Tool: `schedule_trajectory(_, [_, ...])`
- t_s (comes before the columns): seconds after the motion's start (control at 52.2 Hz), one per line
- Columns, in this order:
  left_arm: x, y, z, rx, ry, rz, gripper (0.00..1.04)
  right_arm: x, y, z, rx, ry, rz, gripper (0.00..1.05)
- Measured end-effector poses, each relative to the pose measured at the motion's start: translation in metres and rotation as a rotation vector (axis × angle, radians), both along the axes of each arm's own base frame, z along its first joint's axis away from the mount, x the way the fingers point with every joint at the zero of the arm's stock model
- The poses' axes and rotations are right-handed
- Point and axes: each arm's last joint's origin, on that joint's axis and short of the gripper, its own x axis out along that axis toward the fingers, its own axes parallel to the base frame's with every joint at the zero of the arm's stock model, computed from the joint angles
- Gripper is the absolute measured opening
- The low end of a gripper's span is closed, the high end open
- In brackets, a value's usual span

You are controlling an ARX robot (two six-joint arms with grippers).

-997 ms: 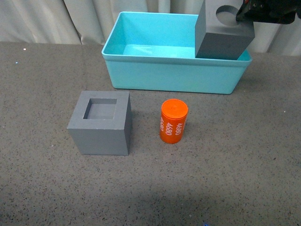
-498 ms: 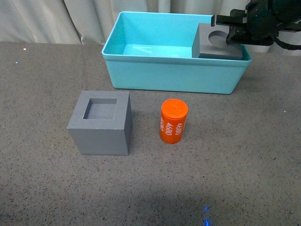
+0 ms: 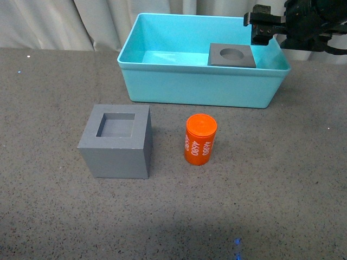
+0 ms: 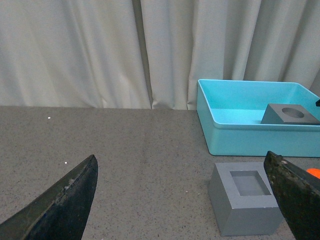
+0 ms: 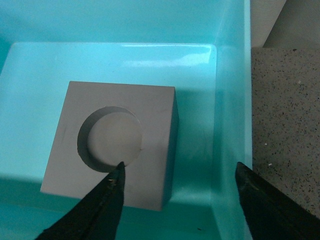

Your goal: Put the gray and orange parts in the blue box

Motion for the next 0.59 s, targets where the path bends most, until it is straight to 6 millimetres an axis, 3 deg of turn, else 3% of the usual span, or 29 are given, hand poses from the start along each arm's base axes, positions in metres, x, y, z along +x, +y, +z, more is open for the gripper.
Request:
schedule_trajectory(0.192, [0.000,0.000,0.000,0.000,0.000,0.000,0.98,-0.031,-0.009,0.031,0.003,-0.166,-0.023,0.97])
schedule_trajectory(0.345, [0.000,0.000,0.000,0.000,0.000,0.000,0.98,-0.094,-0.024,0.067,-0.061,-0.411,-0.073,0.95])
schedule_trajectory(0.441, [0.000,0.000,0.000,0.000,0.000,0.000,0.98,-0.126,-0.032,0.066,-0.102,-0.473,-0.102,0.95])
schedule_trajectory(0.594, [0.000,0.000,0.000,0.000,0.000,0.000,0.98,-0.176,-0.043,0.045,-0.128,-0.447,-0.123,0.95])
